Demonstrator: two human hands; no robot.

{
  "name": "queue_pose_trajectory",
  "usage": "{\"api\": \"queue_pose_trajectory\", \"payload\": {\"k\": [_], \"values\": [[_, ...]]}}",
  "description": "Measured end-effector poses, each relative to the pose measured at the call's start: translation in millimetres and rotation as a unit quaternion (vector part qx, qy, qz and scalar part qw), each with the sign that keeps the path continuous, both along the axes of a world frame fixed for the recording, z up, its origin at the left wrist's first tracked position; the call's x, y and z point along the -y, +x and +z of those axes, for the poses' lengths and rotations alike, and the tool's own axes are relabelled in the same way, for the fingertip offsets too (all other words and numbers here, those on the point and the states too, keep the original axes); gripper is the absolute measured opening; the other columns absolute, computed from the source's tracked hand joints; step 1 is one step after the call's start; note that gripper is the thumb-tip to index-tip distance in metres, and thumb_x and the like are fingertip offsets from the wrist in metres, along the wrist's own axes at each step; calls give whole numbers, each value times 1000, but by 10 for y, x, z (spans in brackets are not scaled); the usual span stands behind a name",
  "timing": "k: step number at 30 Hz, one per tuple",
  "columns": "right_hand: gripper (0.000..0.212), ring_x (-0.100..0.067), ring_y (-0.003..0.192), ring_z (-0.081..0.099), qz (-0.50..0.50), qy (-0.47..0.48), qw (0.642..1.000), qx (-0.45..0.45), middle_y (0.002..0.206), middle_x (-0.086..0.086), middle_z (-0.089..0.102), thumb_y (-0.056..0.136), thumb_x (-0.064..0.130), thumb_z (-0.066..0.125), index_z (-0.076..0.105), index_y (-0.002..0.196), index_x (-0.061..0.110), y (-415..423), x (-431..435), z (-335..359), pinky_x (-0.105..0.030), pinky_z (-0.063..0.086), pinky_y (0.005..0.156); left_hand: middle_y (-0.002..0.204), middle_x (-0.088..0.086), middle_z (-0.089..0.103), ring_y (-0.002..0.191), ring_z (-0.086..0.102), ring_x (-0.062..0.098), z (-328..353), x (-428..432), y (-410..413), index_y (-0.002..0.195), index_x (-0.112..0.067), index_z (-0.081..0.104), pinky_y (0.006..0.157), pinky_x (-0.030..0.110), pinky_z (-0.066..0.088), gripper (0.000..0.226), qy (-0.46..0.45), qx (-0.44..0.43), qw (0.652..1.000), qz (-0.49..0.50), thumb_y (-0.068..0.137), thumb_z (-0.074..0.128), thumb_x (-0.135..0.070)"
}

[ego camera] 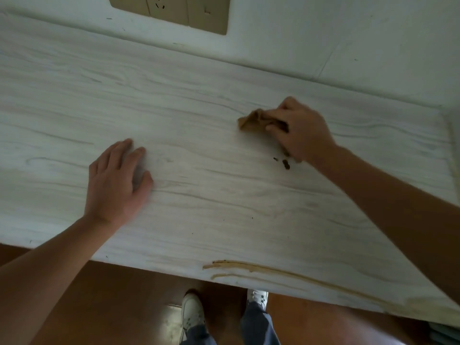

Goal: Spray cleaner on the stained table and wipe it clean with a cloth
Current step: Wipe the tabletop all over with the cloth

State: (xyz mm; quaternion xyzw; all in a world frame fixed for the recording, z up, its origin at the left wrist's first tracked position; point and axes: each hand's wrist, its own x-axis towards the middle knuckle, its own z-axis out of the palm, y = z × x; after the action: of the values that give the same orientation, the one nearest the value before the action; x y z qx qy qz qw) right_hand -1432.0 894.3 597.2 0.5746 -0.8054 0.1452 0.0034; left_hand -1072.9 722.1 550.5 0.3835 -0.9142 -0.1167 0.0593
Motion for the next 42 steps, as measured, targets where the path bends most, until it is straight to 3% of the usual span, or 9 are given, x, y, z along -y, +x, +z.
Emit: {"api": "queue_pose_trajectory", "payload": {"k": [7, 13, 17, 19, 23, 27, 32, 36, 42], "values": [[37, -24, 91, 60, -77, -1, 996, 51, 110, -2, 58, 96, 39, 58, 64, 131, 27, -356, -46, -355, -30, 39, 72, 158, 14, 39, 147, 35, 36, -13, -47, -24, 146, -13, 48, 115, 51, 33, 61, -44, 37, 998, 2, 94, 38, -43], [34, -16, 82, 63, 116, 0, 988, 99, 103, 6, 62, 88, 37, 68, 70, 121, 28, 460, -641, -341, -27, 52, 66, 153, 16, 46, 139, 45, 38, 160, -433, -232, 142, -13, 50, 110, 51, 37, 56, -63, 56, 996, 42, 93, 38, -39], [32, -16, 86, 63, 273, 23, 959, 69, 104, 4, 64, 92, 40, 57, 70, 119, 28, 637, -884, -341, -28, 53, 61, 156, 12, 44, 144, 41, 32, 138, -983, -449, 143, -17, 51, 115, 49, 35, 53, -25, 47, 998, -20, 99, 35, -42], [32, -20, 88, 64, 245, 10, 968, 54, 103, 2, 64, 93, 41, 56, 70, 119, 29, 384, -751, -329, -30, 53, 62, 158, 11, 42, 148, 37, 31, 81, -1087, -465, 145, -19, 50, 118, 48, 33, 56, -16, 59, 997, -50, 99, 33, -45], [33, -27, 93, 62, 52, -23, 998, 19, 105, -3, 60, 94, 36, 61, 66, 125, 28, -346, -261, -327, -31, 45, 71, 162, 10, 36, 153, 29, 29, -24, -1079, -416, 150, -20, 46, 122, 47, 28, 56, -11, 51, 997, -57, 102, 33, -44], [32, -27, 93, 60, -63, -20, 997, 27, 109, -5, 58, 95, 34, 59, 68, 123, 21, -397, 18, -354, -31, 42, 70, 165, 7, 32, 156, 23, 25, -58, -1098, -402, 153, -22, 43, 125, 45, 23, 56, 0, 40, 998, -47, 102, 35, -44], [32, -25, 89, 63, 99, -17, 991, 82, 105, 0, 62, 89, 36, 62, 68, 120, 28, 451, -568, -358, -30, 49, 68, 164, 7, 33, 155, 25, 25, -40, -1087, -407, 151, -22, 45, 123, 44, 24, 56, 1, 34, 998, -46, 101, 36, -45], [30, -19, 88, 61, 324, 9, 944, 61, 108, 0, 63, 98, 35, 56, 68, 122, 24, 608, -1027, -366, -29, 52, 58, 163, 8, 35, 154, 27, 27, -28, -1098, -414, 150, -20, 48, 121, 45, 26, 56, -1, 29, 999, -46, 100, 36, -45], [34, -30, 96, 62, 157, -5, 988, 0, 108, -5, 62, 94, 37, 57, 66, 126, 27, -488, -312, -306, -34, 51, 69, 162, 9, 36, 153, 29, 29, -48, -1096, -416, 149, -19, 50, 121, 47, 28, 57, -2, 21, 999, -44, 99, 37, -44]]}}
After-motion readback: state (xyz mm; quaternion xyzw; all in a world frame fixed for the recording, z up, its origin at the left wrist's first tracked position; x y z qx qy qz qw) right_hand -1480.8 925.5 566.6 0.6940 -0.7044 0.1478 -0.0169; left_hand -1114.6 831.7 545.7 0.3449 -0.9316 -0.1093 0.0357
